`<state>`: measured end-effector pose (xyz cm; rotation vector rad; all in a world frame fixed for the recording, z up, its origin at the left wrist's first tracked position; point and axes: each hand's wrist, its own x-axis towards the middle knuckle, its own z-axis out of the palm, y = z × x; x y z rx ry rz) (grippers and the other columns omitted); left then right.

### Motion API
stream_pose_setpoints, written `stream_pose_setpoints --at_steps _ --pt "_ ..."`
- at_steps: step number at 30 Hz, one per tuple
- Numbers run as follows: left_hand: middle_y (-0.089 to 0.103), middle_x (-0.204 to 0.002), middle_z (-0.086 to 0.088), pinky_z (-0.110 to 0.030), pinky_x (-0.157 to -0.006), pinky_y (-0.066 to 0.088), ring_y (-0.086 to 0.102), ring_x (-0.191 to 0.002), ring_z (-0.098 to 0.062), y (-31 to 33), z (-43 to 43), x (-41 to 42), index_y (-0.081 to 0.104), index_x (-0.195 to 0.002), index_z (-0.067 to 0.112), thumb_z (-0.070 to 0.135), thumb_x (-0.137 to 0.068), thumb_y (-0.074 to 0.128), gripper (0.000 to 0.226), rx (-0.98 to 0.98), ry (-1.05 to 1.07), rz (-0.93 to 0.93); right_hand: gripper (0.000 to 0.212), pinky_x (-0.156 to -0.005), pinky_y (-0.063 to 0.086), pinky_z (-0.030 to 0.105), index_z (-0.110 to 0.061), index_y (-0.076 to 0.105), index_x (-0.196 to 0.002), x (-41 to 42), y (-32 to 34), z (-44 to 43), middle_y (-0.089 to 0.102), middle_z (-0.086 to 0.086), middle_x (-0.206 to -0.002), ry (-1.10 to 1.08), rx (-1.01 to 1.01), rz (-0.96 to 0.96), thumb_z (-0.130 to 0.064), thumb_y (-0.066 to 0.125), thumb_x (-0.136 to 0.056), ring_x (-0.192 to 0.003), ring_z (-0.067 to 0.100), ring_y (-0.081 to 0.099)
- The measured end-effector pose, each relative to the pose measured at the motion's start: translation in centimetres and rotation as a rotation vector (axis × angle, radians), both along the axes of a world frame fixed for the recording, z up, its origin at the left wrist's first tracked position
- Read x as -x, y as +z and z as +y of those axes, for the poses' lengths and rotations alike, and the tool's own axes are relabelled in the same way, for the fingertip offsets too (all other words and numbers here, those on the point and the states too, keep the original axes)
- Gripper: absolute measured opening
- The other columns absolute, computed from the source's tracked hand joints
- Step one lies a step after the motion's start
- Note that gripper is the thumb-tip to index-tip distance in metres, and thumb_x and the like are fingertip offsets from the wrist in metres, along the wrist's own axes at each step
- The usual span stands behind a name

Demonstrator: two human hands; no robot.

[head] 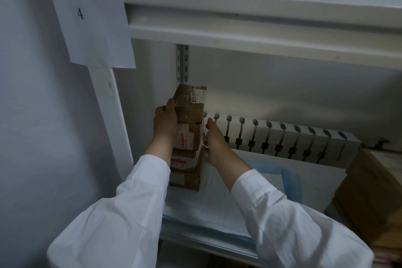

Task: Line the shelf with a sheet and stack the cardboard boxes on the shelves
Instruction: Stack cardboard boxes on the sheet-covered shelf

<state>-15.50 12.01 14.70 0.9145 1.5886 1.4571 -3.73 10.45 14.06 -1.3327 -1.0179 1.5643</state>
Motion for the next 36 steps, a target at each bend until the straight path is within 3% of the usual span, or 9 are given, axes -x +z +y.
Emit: stream_pose_setpoints --at_steps 8,14,19,22,24,29,31,33,36 --pt "0.035 -0.147 -0.005 -0.025 -0.103 0.030 0.037 -0.133 -0.021 2.0 -4.1 -2.9 0.033 -0.141 0.014 0.028 -0.097 0.048 0.049 -0.277 0.201 0.164 0.048 -0.100 0.036 0.030 -0.012 0.036 -0.144 -1.6 0.1 -0.8 0.048 0.012 -0.136 -0.058 -0.019 0.007 -0.036 0.024 -0.104 -0.128 0.027 0.046" --pt "0.056 -0.106 0.007 -0.014 -0.090 0.039 0.054 -0.098 -0.005 3.3 -6.6 -7.3 0.055 -0.115 0.008 0.005 -0.090 0.048 0.025 -0.667 0.239 0.316 0.050 -0.108 0.037 0.038 -0.017 0.030 -0.146 -4.1 0.5 -2.4 0.042 0.007 -0.143 -0.182 -0.043 0.050 -0.040 0.028 -0.102 -0.126 0.025 0.047" --pt "0.060 -0.098 -0.008 -0.004 -0.074 0.039 0.056 -0.086 -0.011 3.5 -6.7 -11.8 0.061 -0.103 0.001 0.002 -0.087 0.048 0.021 -0.744 0.172 0.273 0.045 -0.101 0.042 0.036 -0.019 0.039 -0.141 -8.4 1.8 -3.9 0.049 0.009 -0.137 -0.195 -0.035 0.119 -0.038 0.030 -0.102 -0.108 0.025 0.058" --pt "0.059 -0.091 0.000 -0.011 -0.073 0.044 0.057 -0.083 -0.013 3.1 -6.8 -14.9 0.059 -0.094 0.014 -0.001 -0.089 0.048 0.020 -0.686 0.095 0.145 0.043 -0.093 0.042 0.032 -0.014 0.047 -0.135 -11.5 2.1 -4.9 0.053 0.008 -0.133 -0.182 -0.070 0.072 -0.037 0.031 -0.102 -0.113 0.025 0.056" --pt "0.059 -0.084 0.006 -0.021 -0.072 0.047 0.058 -0.080 -0.017 2.6 -6.8 -17.1 0.057 -0.084 0.021 -0.001 -0.089 0.048 0.024 -0.625 0.034 0.024 0.038 -0.082 0.042 0.027 -0.012 0.053 -0.128 -13.8 2.2 -5.7 0.060 0.007 -0.121 -0.179 -0.111 -0.019 -0.033 0.038 -0.101 -0.100 0.019 0.057" --pt "0.059 -0.077 -0.001 -0.019 -0.059 0.046 0.057 -0.068 -0.014 1.3 -7.0 -23.5 0.057 -0.079 0.016 0.002 -0.091 0.046 0.022 -0.364 -0.100 -0.342 0.020 -0.070 0.041 0.023 -0.010 0.060 -0.108 -19.9 2.3 -7.9 0.063 0.015 -0.114 -0.230 -0.271 -0.169 -0.020 0.047 -0.098 -0.100 0.027 0.058" --pt "0.057 -0.072 -0.001 -0.020 -0.056 0.044 0.054 -0.063 -0.014 0.6 -7.1 -25.9 0.055 -0.077 0.015 0.005 -0.092 0.046 0.021 -0.229 -0.171 -0.450 0.016 -0.076 0.041 0.026 -0.009 0.062 -0.098 -22.1 2.3 -8.4 0.065 0.014 -0.105 -0.274 -0.338 -0.220 -0.017 0.048 -0.097 -0.098 0.026 0.058" --pt "0.054 -0.068 -0.002 -0.022 -0.055 0.041 0.050 -0.061 -0.014 -0.3 -7.2 -28.2 0.052 -0.072 0.015 0.006 -0.092 0.046 0.023 -0.109 -0.227 -0.509 0.018 -0.079 0.040 0.028 -0.013 0.061 -0.085 -24.1 2.2 -8.8 0.062 0.007 -0.090 -0.302 -0.370 -0.288 -0.016 0.048 -0.097 -0.091 0.022 0.056" --pt "0.053 -0.074 -0.006 -0.023 -0.056 0.043 0.049 -0.062 -0.013 -1.9 -7.5 -31.8 0.053 -0.076 0.012 0.007 -0.092 0.043 0.020 0.045 -0.280 -0.512 0.022 -0.069 0.037 0.030 -0.004 0.063 -0.093 -27.4 1.9 -9.5 0.055 0.002 -0.076 -0.365 -0.399 -0.438 -0.019 0.046 -0.096 -0.075 0.018 0.052"
